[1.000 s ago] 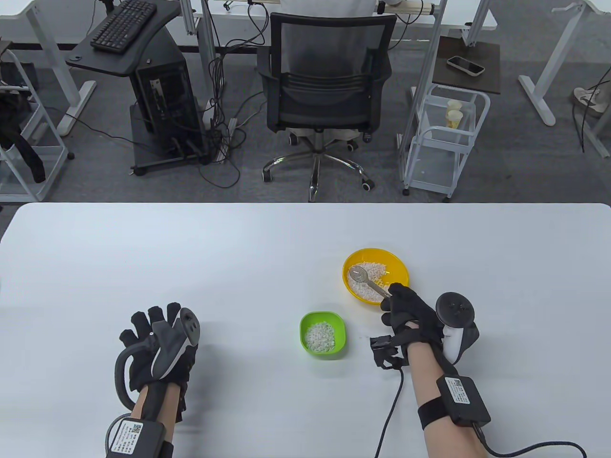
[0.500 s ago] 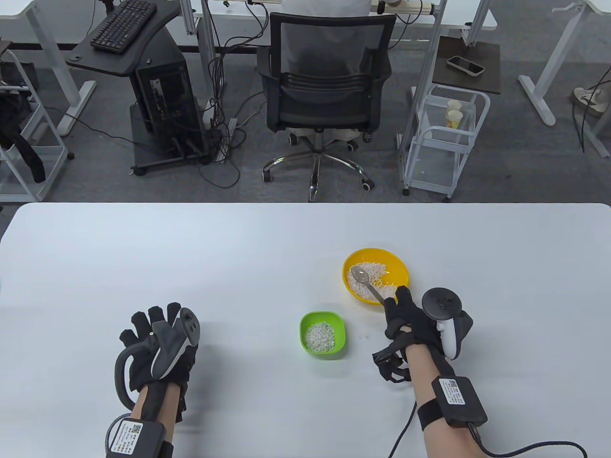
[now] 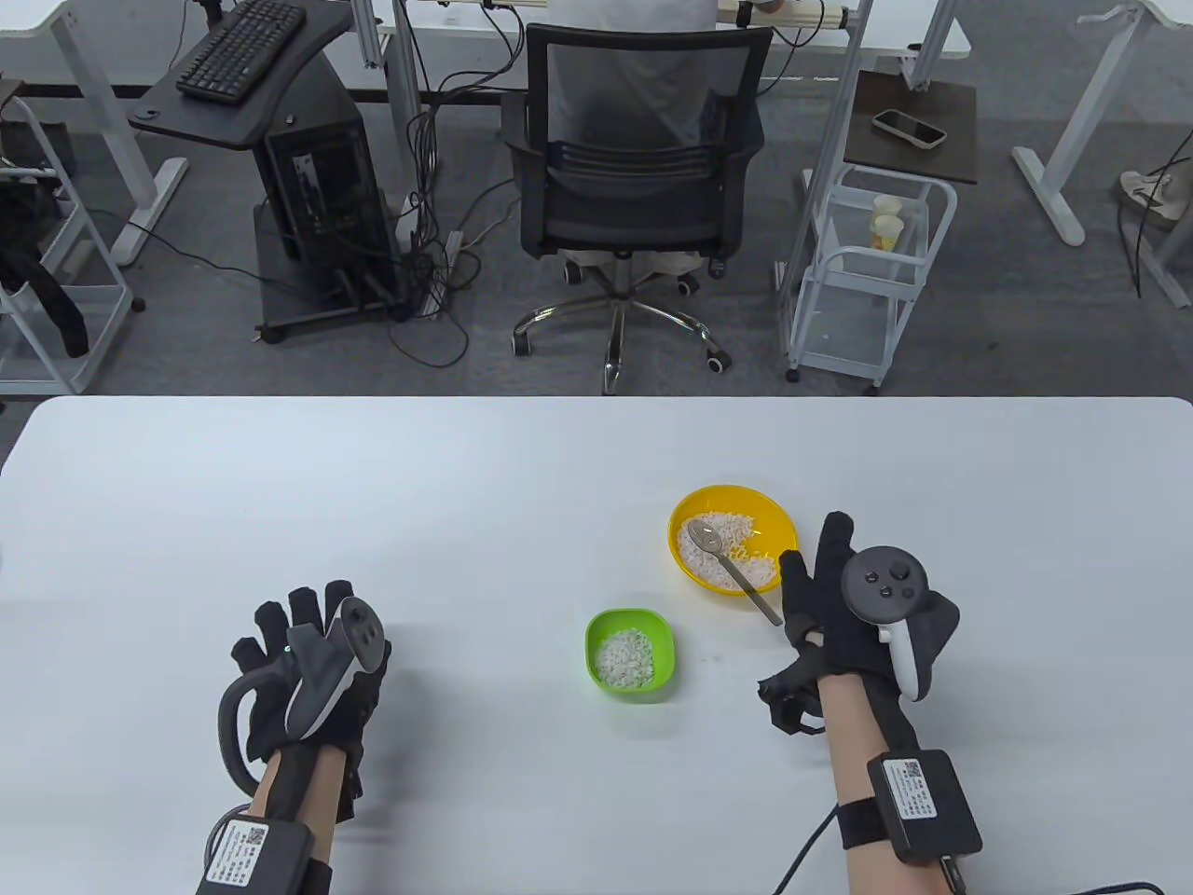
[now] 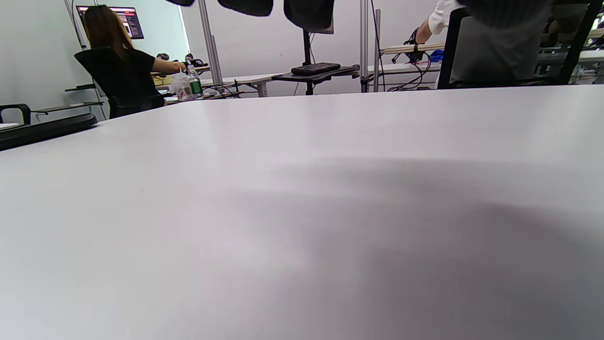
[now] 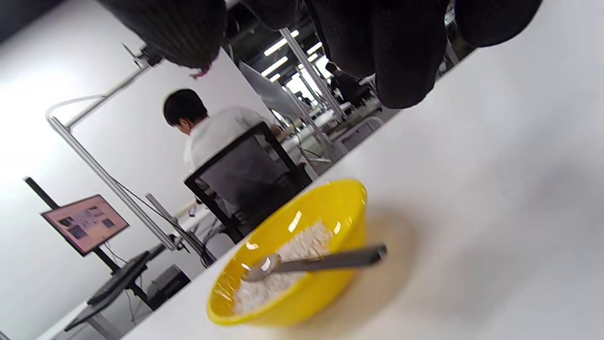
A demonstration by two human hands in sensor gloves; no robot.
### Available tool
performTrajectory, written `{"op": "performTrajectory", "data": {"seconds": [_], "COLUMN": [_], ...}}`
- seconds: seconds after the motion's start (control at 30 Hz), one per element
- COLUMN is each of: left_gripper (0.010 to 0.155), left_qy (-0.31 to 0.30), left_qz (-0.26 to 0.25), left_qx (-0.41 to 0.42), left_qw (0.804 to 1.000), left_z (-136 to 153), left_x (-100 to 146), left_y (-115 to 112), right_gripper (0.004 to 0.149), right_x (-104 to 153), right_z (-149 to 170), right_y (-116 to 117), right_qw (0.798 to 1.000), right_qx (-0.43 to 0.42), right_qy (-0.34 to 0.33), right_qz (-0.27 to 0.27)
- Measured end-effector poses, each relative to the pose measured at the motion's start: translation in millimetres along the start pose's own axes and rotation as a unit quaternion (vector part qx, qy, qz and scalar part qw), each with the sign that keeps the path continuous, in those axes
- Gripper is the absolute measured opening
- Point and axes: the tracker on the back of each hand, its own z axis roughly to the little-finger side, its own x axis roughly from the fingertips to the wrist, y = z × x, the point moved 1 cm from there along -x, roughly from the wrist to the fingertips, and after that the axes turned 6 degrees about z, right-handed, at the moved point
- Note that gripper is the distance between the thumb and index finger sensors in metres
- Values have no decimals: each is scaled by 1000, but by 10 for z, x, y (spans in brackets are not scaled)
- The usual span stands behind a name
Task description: Scoop rice into small dish
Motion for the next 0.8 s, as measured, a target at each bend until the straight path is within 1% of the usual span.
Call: {"op": "performTrajectory", "data": {"seconds": [0.1,0.13,0.2,0.27,0.3,0.33,0.37,0.4,0.5,0.53,0.57,0.6,0.63,0.67,0.7,0.8], "left_gripper": [78,78,79,80,80,81,81,81,82,82,83,83,83,83,83,83], "left_qy": [-32,-38,-48,-52,-54,-57,-58,-63,-66,-63,-58,-55,-54,-54,-54,-49], "left_qz": [-17,-23,-39,-47,-49,-50,-49,-44,-19,-16,-17,-20,-25,-27,-25,-14], "left_qx": [47,54,57,52,51,50,49,49,38,29,19,13,12,13,16,15], "left_qw": [998,998,997,996,996,996,996,996,997,997,998,998,998,998,998,999], "left_z": [-3,-5,-8,-13,-17,-23,-28,-38,-53,-53,-54,-52,-51,-48,-42,-26], "left_x": [70,83,105,116,120,123,124,119,89,84,86,90,92,83,76,42], "left_y": [81,96,121,130,131,130,127,114,59,49,48,53,57,53,47,5], "right_gripper": [69,69,70,72,73,75,78,81,85,85,87,88,89,90,90,91], "right_x": [85,130,243,337,365,400,403,402,392,388,400,416,428,438,438,409], "right_z": [-82,-95,-77,22,77,210,259,379,616,667,697,700,691,673,660,665], "right_y": [-177,-229,-307,-303,-280,-197,-162,-58,180,238,277,282,271,248,230,190], "right_qw": [999,999,996,992,991,989,988,985,979,977,968,963,963,969,971,978], "right_qx": [2,15,68,101,108,122,129,147,153,151,161,171,176,172,166,135], "right_qy": [-30,-40,-64,-78,-81,-79,-74,-56,-21,-13,4,5,-4,-15,-21,-20], "right_qz": [-8,-6,-7,-5,-8,-28,-40,-77,-133,-152,-191,-210,-203,-178,-169,-158]}}
